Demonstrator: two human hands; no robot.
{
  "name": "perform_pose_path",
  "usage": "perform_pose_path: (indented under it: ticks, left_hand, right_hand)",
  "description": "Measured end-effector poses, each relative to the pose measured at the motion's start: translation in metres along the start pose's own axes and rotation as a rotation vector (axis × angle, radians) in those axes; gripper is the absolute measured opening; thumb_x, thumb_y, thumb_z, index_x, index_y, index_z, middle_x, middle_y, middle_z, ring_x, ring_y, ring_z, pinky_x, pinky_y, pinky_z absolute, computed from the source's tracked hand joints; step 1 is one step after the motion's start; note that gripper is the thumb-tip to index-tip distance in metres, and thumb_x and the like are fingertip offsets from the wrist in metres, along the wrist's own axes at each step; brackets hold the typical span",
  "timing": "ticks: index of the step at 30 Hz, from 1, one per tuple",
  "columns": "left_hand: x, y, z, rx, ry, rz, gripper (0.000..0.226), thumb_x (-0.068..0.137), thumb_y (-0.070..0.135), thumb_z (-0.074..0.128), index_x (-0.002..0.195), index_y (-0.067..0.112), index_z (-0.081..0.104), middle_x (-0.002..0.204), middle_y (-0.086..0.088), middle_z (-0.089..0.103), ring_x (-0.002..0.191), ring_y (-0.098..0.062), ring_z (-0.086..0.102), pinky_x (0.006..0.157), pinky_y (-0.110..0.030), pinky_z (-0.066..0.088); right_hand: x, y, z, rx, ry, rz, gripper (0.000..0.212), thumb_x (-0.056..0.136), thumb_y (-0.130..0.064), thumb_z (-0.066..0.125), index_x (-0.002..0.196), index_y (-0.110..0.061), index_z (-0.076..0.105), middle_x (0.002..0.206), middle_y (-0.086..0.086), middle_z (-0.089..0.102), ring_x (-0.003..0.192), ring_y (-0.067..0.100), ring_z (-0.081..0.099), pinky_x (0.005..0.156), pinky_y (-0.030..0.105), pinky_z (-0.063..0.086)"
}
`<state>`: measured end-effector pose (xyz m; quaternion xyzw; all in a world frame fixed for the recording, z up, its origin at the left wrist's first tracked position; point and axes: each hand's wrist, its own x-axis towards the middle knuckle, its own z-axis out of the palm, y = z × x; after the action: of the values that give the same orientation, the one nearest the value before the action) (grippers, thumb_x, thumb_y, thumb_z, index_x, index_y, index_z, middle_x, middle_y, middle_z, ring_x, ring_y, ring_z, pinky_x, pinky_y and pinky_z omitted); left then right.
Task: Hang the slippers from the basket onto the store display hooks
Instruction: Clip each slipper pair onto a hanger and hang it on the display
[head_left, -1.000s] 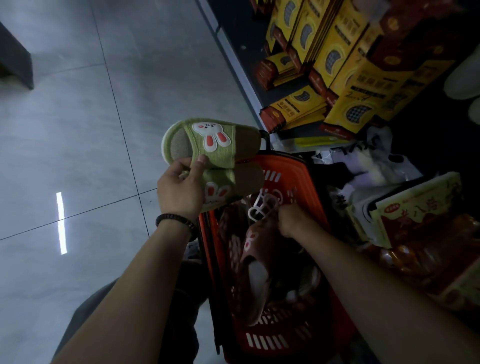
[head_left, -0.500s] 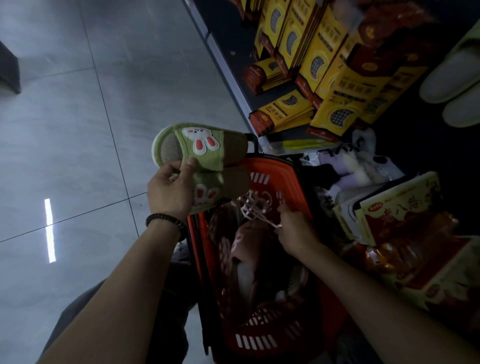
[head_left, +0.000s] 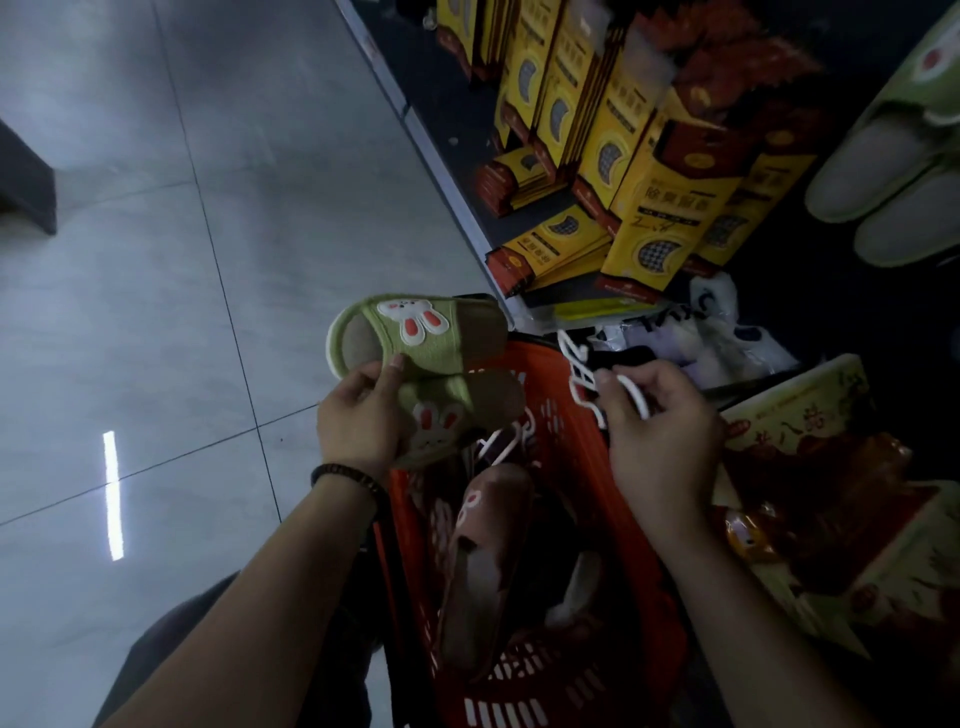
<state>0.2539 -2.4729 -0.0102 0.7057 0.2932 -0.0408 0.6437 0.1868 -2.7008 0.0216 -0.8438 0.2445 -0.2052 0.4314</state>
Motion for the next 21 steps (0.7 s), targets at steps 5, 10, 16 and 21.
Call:
perform_pose_path:
  ticks: [5,10,16,21]
  left_hand:
    - [-0.043,0.003,0.028,-0.242,-0.069,-0.100,0.021,0.092,0.044,0.071,0.093,0.024,0.079,0.097,-0.004,0.080,0.095,-0.026,0.076,0.089,-0.049,0.061]
    - [-0.076,-0.005,0.046,-0.399,-0.192,-0.054,0.031,0.097,0.028,0.068,0.114,0.002,0.070,0.104,-0.015,0.077,0.094,-0.027,0.074,0.081,-0.038,0.060]
    - [-0.064,-0.011,0.048,-0.368,-0.182,-0.099,0.022,0.093,0.007,0.071,0.114,0.009,0.072,0.106,-0.014,0.078,0.103,-0.031,0.075,0.090,-0.046,0.059]
    - [-0.051,-0.019,0.051,-0.296,-0.120,-0.078,0.022,0.088,0.012,0.079,0.108,0.007,0.070,0.103,-0.014,0.078,0.099,-0.036,0.076,0.085,-0.058,0.061]
  right_hand:
    - [-0.027,-0.017,0.023,0.049,-0.017,-0.084,0.012,0.097,-0.035,0.072,0.092,-0.028,0.063,0.084,-0.012,0.067,0.075,0.006,0.065,0.059,0.028,0.051]
    - [-0.050,-0.021,0.046,0.069,-0.232,-0.194,0.021,0.091,-0.033,0.073,0.106,-0.020,0.064,0.109,-0.004,0.063,0.100,0.002,0.060,0.082,0.005,0.044]
    - [-0.037,-0.013,0.045,0.065,-0.301,-0.267,0.019,0.094,-0.017,0.071,0.112,-0.013,0.066,0.118,0.002,0.059,0.106,-0.001,0.054,0.087,0.000,0.038]
    - [-0.002,-0.005,0.039,0.028,-0.175,-0.289,0.016,0.095,-0.012,0.070,0.111,-0.015,0.066,0.120,0.002,0.058,0.102,0.011,0.062,0.081,0.013,0.051]
